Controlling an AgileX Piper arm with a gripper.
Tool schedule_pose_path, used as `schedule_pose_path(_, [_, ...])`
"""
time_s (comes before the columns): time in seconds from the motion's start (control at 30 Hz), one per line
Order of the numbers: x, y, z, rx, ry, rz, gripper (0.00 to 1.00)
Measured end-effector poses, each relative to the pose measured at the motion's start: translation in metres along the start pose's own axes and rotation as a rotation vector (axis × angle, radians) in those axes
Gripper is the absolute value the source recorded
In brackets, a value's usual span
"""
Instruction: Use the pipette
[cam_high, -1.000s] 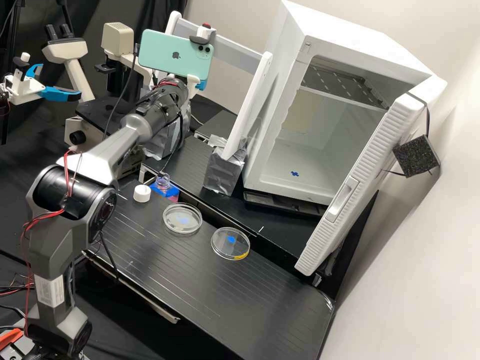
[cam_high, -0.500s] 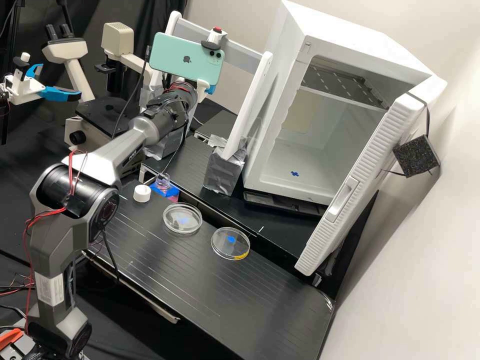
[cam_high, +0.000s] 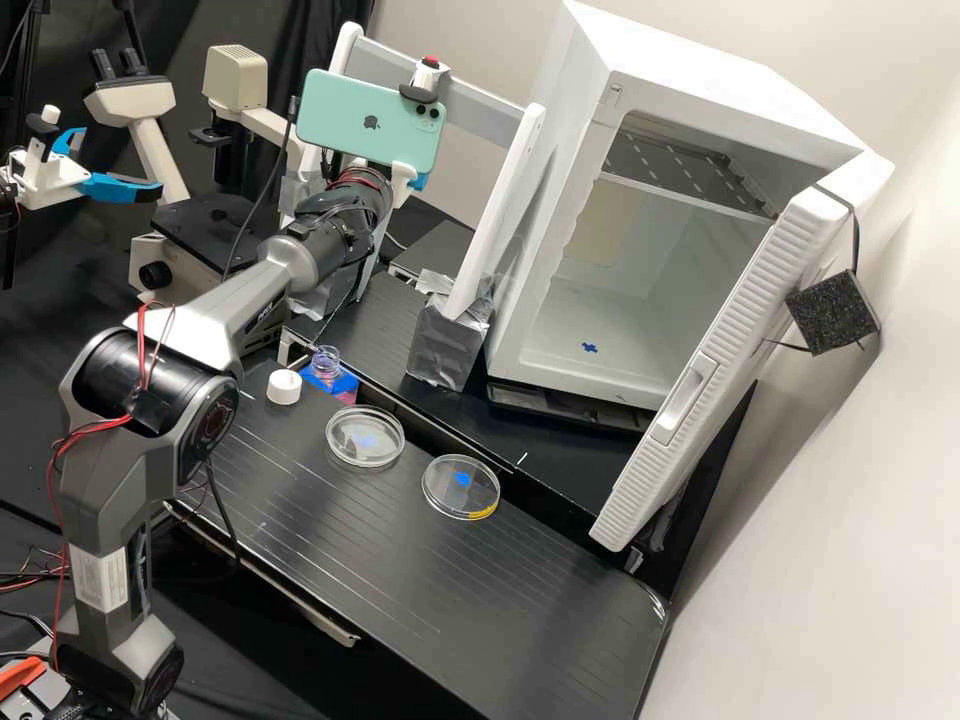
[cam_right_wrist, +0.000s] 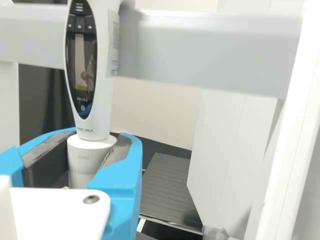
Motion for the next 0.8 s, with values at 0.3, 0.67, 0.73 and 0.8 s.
schedule_pose_path(0.3, [0.0, -0.001, 0.001, 0.013, -0.001, 0.005, 1.0])
schedule_pose_path(0.67, [0.001, -0.002, 0.01, -0.006, -0.045, 0.048, 1.0])
schedule_pose_path(0.73, [0.002, -0.003, 0.01, -0.011, -0.048, 0.054, 1.0])
schedule_pose_path(0.8, [0.001, -0.004, 0.011, -0.007, -0.051, 0.059, 1.0])
